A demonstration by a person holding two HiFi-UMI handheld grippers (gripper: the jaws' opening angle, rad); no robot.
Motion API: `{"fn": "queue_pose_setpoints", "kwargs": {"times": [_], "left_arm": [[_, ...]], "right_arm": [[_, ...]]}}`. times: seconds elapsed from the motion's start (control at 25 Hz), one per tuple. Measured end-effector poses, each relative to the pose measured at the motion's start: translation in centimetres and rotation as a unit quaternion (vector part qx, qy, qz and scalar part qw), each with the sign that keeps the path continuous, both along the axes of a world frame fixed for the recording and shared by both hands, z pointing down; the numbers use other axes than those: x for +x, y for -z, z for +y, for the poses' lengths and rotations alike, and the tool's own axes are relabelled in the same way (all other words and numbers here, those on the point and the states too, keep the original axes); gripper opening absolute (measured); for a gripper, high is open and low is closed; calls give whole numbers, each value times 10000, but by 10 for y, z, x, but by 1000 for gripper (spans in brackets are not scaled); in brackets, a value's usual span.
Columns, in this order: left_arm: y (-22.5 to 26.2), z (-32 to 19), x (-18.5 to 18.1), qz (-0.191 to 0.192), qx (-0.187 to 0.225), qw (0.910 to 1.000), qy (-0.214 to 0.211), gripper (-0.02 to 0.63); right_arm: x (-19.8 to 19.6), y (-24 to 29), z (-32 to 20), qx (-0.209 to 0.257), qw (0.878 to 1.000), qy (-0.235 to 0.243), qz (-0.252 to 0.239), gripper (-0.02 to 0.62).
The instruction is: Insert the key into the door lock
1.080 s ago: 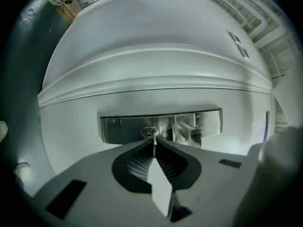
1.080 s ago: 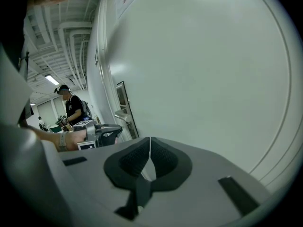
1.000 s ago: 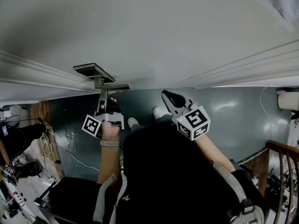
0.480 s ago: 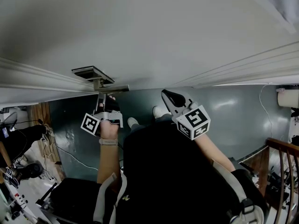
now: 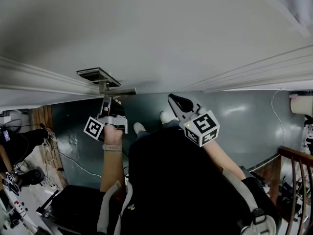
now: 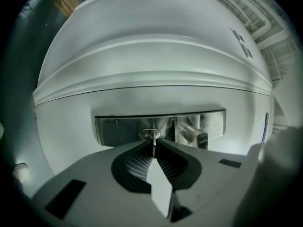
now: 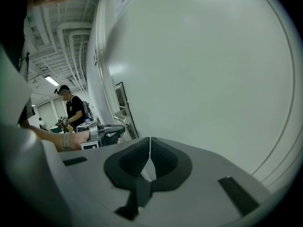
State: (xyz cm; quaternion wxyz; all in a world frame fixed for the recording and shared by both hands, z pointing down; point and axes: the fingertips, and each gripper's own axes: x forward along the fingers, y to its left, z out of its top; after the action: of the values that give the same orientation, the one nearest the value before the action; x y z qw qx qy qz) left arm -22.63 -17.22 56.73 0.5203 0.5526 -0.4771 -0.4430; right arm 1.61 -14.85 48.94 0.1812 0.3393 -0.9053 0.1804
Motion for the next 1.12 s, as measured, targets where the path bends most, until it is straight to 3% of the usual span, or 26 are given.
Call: {"fn": "queue_pose_setpoints", "kwargs": {"times": [0.4, 0.68, 0.96, 1.04, 1.12], "left_arm": [[7, 23, 11, -195, 0, 9994, -282, 28], [14, 43, 11, -597, -112, 9970, -478, 28], [33, 66, 10, -1538, -218, 9852, -729, 12], [41, 72, 9, -1995, -199, 9761, -834, 9], [50, 76, 6, -2592, -117, 9615, -901, 9]], "right_arm": [[-14, 5, 3, 5, 9994, 329, -87, 17], [-35, 9, 8, 53, 9975, 688, -148, 17], [-56, 23, 12, 161, 9941, 1042, -244, 17], [-63, 29, 14, 204, 9929, 1138, -287, 17], [-70, 33, 15, 236, 9915, 1233, -332, 17]]}}
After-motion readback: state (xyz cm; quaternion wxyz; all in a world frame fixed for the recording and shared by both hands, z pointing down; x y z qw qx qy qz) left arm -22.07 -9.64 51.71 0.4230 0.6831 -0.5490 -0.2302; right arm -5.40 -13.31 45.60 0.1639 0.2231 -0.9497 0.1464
